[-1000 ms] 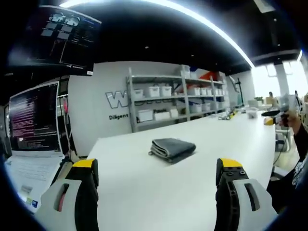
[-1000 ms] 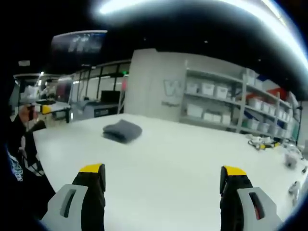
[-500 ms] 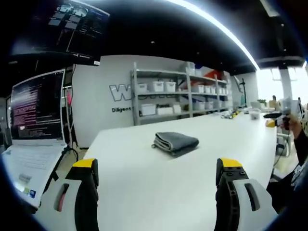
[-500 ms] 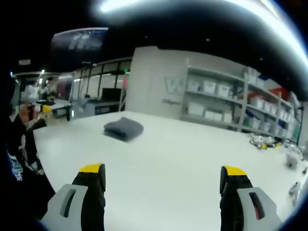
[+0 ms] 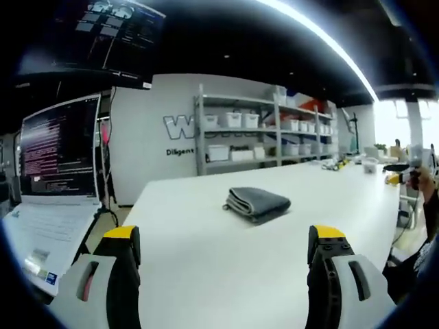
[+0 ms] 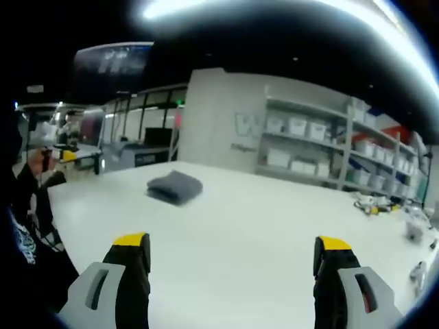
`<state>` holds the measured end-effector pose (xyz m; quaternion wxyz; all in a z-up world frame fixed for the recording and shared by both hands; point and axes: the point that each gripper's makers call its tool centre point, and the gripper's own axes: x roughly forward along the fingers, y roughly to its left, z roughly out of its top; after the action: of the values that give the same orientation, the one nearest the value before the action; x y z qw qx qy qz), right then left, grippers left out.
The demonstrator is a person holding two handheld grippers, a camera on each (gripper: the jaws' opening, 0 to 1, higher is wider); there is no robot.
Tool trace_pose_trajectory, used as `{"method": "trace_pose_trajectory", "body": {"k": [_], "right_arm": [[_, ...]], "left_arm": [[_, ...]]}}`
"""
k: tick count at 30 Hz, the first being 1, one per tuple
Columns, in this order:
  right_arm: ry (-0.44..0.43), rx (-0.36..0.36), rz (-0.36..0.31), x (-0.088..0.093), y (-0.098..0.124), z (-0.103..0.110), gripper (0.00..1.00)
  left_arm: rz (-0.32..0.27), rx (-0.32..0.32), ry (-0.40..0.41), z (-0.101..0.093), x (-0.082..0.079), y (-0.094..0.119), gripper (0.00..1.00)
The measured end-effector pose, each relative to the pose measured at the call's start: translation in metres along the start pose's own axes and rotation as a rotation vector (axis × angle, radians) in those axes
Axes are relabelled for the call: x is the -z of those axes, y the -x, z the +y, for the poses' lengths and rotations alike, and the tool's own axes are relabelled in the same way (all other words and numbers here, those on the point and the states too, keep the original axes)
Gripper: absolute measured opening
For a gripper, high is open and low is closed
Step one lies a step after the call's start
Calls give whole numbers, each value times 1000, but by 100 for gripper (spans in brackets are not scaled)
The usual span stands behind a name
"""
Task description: Open the folded towel by lifting each exposed corner and separating the folded layers until the towel lies flat within the target outline without major curled edges
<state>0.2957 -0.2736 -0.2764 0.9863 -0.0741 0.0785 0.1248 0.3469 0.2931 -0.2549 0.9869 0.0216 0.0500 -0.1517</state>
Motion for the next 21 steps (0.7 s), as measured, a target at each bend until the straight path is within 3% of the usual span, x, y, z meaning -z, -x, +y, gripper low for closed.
{"method": "trace_pose_trajectory", "body": {"k": [5, 10, 21], "right_arm": [[-4, 6, 30, 11, -2, -5, 100], [1, 11, 30, 10, -4, -6, 100], [72, 78, -22, -52, -5, -40, 100]], "left_arm": [[20, 13, 3, -9, 7, -9, 100], [18, 20, -3, -9, 9, -6, 100], [-1, -21, -50, 13, -16, -1, 100]]}}
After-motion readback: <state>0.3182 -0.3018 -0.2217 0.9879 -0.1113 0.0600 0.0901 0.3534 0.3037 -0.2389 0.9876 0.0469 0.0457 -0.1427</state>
